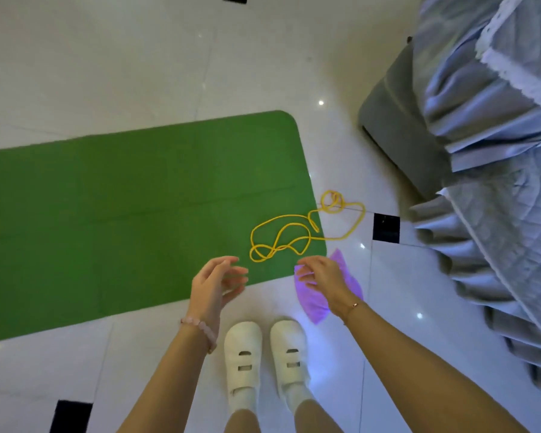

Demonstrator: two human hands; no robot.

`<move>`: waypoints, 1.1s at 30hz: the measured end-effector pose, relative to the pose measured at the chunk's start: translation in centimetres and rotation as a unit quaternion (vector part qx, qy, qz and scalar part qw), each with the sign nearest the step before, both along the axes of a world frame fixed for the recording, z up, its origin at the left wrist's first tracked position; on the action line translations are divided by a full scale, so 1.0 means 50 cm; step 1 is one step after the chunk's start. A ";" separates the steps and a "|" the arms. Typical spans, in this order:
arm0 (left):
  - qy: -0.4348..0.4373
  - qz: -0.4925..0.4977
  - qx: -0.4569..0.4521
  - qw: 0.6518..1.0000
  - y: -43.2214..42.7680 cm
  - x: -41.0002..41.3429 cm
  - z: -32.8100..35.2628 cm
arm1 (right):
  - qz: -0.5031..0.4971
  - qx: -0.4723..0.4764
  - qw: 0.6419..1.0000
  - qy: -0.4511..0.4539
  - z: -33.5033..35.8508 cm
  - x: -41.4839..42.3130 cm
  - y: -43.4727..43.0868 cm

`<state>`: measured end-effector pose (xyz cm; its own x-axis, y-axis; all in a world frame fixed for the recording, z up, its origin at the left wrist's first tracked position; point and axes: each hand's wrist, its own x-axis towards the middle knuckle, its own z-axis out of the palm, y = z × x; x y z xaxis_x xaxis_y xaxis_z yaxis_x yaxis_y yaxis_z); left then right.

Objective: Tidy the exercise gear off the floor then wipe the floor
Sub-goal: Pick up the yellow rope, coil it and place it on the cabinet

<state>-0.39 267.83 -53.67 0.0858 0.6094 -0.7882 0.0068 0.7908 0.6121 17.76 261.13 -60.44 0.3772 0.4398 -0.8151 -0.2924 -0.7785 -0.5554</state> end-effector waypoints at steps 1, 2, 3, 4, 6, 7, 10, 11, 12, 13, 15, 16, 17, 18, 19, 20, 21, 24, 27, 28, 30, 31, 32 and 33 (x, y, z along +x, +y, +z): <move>0.003 0.005 -0.015 1.000 -0.010 -0.002 -0.061 | 0.010 -0.008 1.000 -0.006 -0.065 0.003 0.000; 0.005 0.008 -0.026 1.000 -0.019 -0.004 -0.118 | 0.020 -0.012 1.000 -0.014 -0.126 0.008 0.002; 0.006 0.008 -0.034 0.999 -0.027 -0.007 -0.171 | 0.032 -0.015 0.999 -0.023 -0.185 0.013 0.002; 0.007 0.009 -0.040 0.999 -0.032 -0.009 -0.220 | 0.041 -0.018 0.998 -0.034 -0.240 0.019 0.003; 0.010 0.005 -0.045 0.999 -0.034 -0.012 -0.308 | 0.067 -0.024 0.995 -0.073 -0.338 0.035 0.006; 0.013 0.001 -0.045 0.999 -0.033 -0.014 -0.350 | 0.082 -0.028 0.991 -0.100 -0.384 0.044 0.008; 0.019 -0.005 -0.042 0.999 -0.025 -0.017 -0.459 | 0.125 -0.029 0.977 -0.170 -0.502 0.072 0.021; 0.020 -0.008 -0.042 0.999 -0.021 -0.016 -0.490 | 0.144 -0.033 0.971 -0.187 -0.529 0.080 0.027; 0.022 -0.011 -0.041 0.999 -0.017 -0.013 -0.516 | 0.163 -0.035 0.965 -0.201 -0.553 0.086 0.034; 0.024 -0.013 -0.042 0.999 -0.012 -0.011 -0.538 | 0.181 -0.039 0.960 -0.210 -0.574 0.089 0.040; 0.025 -0.013 -0.044 0.999 -0.004 -0.004 -0.570 | 0.197 -0.049 0.953 -0.225 -0.608 0.093 0.049; 0.025 -0.013 -0.044 0.999 0.000 0.000 -0.580 | 0.200 -0.057 0.950 -0.231 -0.620 0.095 0.052; 0.028 -0.014 -0.044 0.999 0.003 0.004 -0.585 | 0.203 -0.068 0.948 -0.236 -0.626 0.095 0.053; 0.032 -0.019 -0.043 0.998 0.006 0.008 -0.585 | 0.210 -0.076 0.945 -0.240 -0.629 0.096 0.053; 0.035 -0.025 -0.043 0.998 0.009 0.011 -0.581 | 0.219 -0.082 0.942 -0.243 -0.627 0.096 0.050; 0.038 -0.034 -0.041 0.998 0.011 0.014 -0.573 | 0.223 -0.083 0.940 -0.245 -0.619 0.097 0.047; 0.043 -0.045 -0.040 0.997 0.014 0.016 -0.560 | 0.223 -0.079 0.940 -0.246 -0.605 0.097 0.044; 0.053 -0.058 -0.032 0.996 0.025 0.013 -0.500 | 0.213 -0.051 0.946 -0.239 -0.539 0.101 0.040; 0.055 -0.051 -0.023 0.997 0.041 0.011 -0.407 | 0.188 -0.024 0.955 -0.228 -0.439 0.106 0.046; 0.056 -0.050 -0.019 0.997 0.044 0.012 -0.371 | 0.175 -0.018 0.959 -0.222 -0.404 0.109 0.049; 0.055 -0.050 -0.013 0.997 0.047 0.014 -0.297 | 0.163 -0.004 0.962 -0.218 -0.334 0.111 0.055; 0.054 -0.049 -0.010 0.997 0.048 0.015 -0.260 | 0.159 0.002 0.962 -0.222 -0.297 0.113 0.060; 0.056 -0.049 -0.008 0.997 0.050 0.016 -0.218 | 0.154 0.005 0.962 -0.227 -0.255 0.115 0.065; 0.053 -0.051 -0.007 0.997 0.047 0.018 -0.185 | 0.149 0.011 0.961 -0.232 -0.222 0.116 0.069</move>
